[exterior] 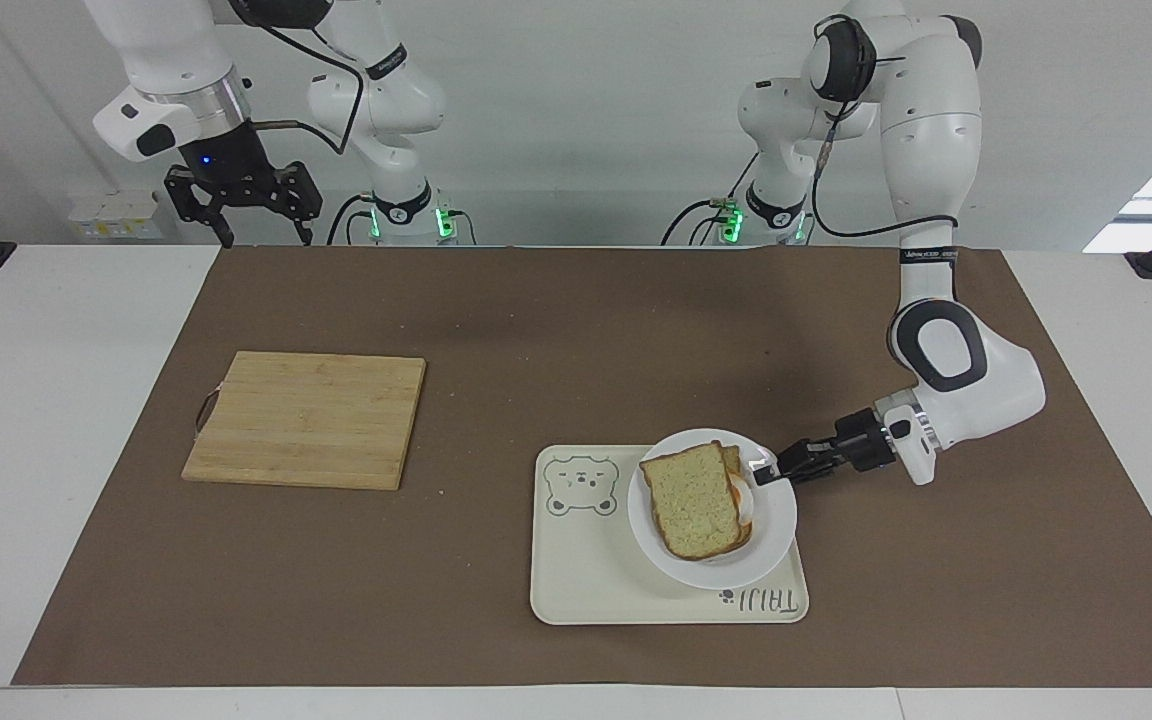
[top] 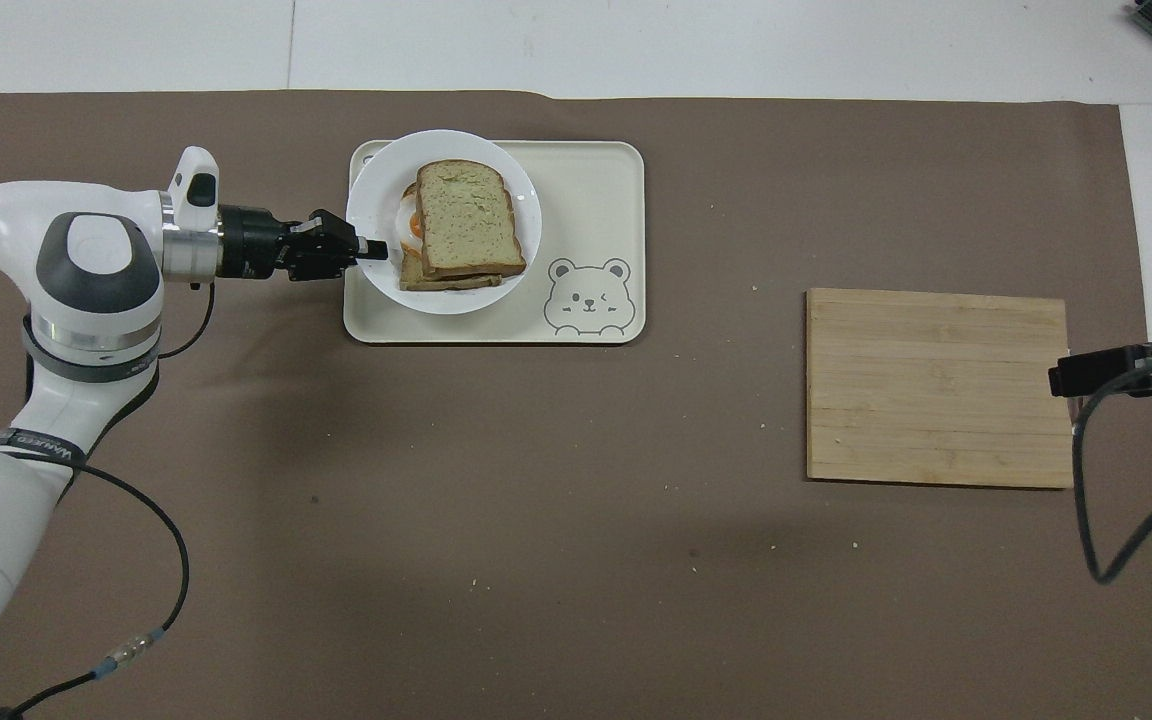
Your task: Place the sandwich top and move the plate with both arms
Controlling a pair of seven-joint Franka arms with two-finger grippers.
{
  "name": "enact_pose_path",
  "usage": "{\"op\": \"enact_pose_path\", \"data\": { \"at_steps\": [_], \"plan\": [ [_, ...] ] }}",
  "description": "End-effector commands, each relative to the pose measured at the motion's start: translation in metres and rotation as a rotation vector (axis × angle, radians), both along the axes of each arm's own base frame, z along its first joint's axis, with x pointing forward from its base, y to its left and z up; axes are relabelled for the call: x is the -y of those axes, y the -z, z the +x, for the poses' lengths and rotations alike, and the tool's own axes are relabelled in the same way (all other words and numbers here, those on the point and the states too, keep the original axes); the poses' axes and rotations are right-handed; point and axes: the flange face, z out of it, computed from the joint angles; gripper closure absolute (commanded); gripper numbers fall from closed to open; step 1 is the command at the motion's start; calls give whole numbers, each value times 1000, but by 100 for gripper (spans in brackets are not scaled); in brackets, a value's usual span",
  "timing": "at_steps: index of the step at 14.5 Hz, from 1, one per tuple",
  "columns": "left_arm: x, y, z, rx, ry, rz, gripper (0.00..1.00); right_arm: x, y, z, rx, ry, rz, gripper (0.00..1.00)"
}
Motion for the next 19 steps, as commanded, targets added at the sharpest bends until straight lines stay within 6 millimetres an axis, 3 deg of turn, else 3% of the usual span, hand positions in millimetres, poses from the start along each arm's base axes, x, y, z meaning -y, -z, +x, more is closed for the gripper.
{"op": "enact_pose_path", "data": {
  "at_steps": [1, 5, 6, 7, 9, 10, 15, 19],
  "plan": [
    [24, 6, 6, 21, -22, 34, 100, 2, -4, -1, 13, -20, 3, 0],
    [55, 13, -3, 34, 0, 80, 100, 2, -3, -1, 10, -22, 3, 0],
    [51, 17, -4, 39, -25, 102, 61, 2, -3, -1, 10, -22, 3, 0],
    [45, 17, -3, 36, -34, 104, 1, 2, -4, -2, 11, -20, 3, 0],
    [26, 8, -3, 21, -19, 86, 0, 2, -3, -1, 10, -20, 3, 0],
    [22, -14, -4, 31, 0, 84, 0, 2, -3, -1, 10, -20, 3, 0],
    [-7, -79, -12, -64, -15, 241, 0, 2, -4, -1, 11, -17, 3, 0],
    [-26, -113, -25, -57, 107, 598, 0, 1, -4, -1, 14, -15, -18, 0]
  ]
}}
